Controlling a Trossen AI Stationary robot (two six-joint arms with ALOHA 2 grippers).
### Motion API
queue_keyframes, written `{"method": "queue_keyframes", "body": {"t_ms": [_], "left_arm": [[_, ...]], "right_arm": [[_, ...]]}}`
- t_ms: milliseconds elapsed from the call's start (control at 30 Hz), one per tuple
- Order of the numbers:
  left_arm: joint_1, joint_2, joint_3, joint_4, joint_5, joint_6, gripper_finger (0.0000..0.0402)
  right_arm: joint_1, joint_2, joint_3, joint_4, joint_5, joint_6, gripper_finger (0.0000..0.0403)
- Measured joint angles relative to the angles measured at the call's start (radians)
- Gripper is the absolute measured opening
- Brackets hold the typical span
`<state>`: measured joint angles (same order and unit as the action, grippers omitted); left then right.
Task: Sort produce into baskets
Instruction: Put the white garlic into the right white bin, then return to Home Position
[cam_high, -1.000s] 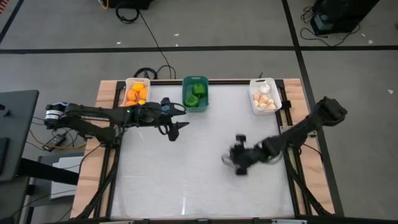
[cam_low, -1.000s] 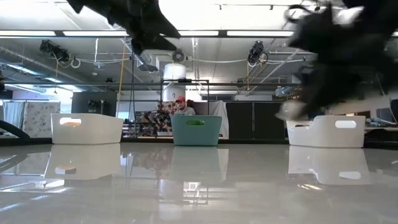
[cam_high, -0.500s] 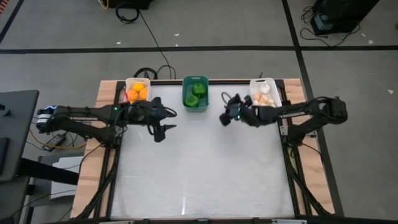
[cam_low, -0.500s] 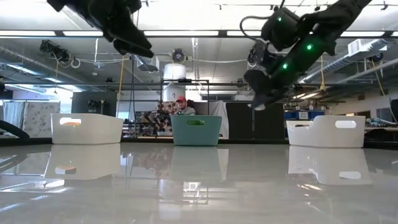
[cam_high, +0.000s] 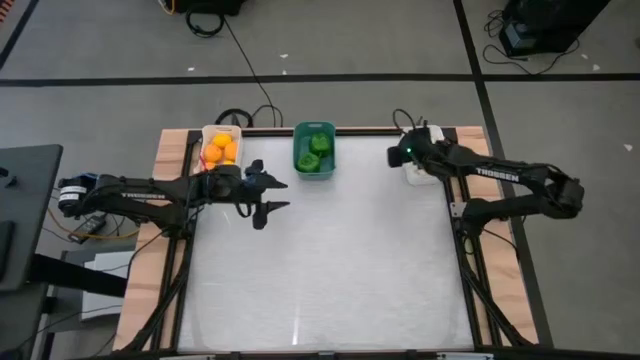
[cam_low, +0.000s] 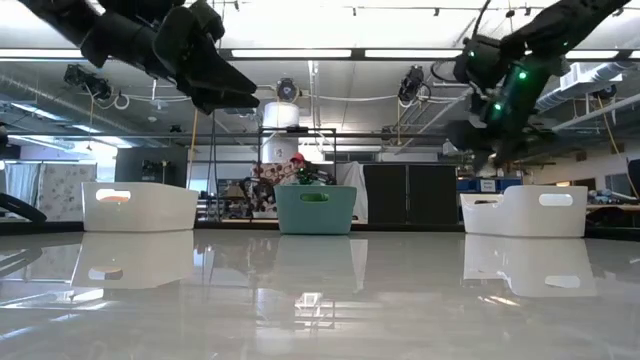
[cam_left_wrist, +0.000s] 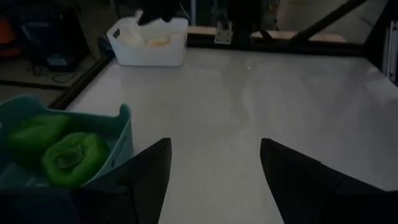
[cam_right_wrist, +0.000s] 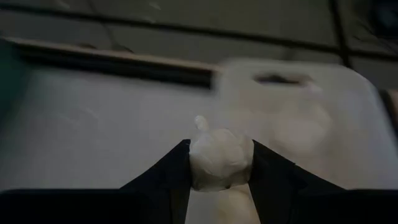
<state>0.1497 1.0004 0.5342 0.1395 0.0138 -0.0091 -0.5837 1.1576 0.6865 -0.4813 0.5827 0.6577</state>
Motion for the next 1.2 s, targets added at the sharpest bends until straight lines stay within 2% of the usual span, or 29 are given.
{"method": "queue_keyframes", "body": {"t_ms": [167, 267, 333, 500, 567, 633, 767, 867, 1067, 1200], "left_arm": [[0.018, 0.001, -0.043, 0.099, -0.003, -0.005, 0.0252], [0.021, 0.001, -0.045, 0.161, -0.102, -0.013, 0.0252], [0.021, 0.001, -0.045, 0.242, -0.169, -0.098, 0.0252], [0.021, 0.017, -0.045, 0.391, -0.235, -0.148, 0.0252], [0.021, 0.022, -0.046, 0.384, -0.253, -0.131, 0.0252], [0.021, 0.022, -0.046, 0.394, -0.251, -0.129, 0.025], [0.026, -0.004, -0.046, 0.39, -0.207, -0.13, 0.0238], [0.051, -0.055, -0.046, 0.37, -0.177, -0.128, 0.0226], [0.129, -0.202, -0.045, 0.23, -0.155, -0.126, 0.0206], [0.165, -0.3, -0.045, 0.129, -0.155, -0.105, 0.0197]], "right_arm": [[-0.078, 0.003, -0.004, -0.068, -0.055, -0.021, 0.0159], [-0.108, 0.005, -0.006, -0.069, -0.068, -0.027, 0.0178], [-0.123, 0.005, -0.006, -0.065, -0.083, -0.027, 0.0195], [-0.144, -0.017, -0.007, -0.058, -0.129, -0.006, 0.0233], [-0.144, -0.036, -0.008, -0.013, -0.182, -0.042, 0.0238], [-0.135, -0.054, -0.008, 0.088, -0.291, -0.121, 0.0236], [-0.077, -0.072, -0.008, 0.326, -0.569, -0.234, 0.0216], [0.008, -0.073, -0.008, 0.489, -0.698, -0.24, 0.0192], [0.233, -0.07, -0.008, 0.73, -0.817, -0.264, 0.0115], [0.365, -0.074, -0.008, 0.804, -0.827, -0.242, 0.0043]]}}
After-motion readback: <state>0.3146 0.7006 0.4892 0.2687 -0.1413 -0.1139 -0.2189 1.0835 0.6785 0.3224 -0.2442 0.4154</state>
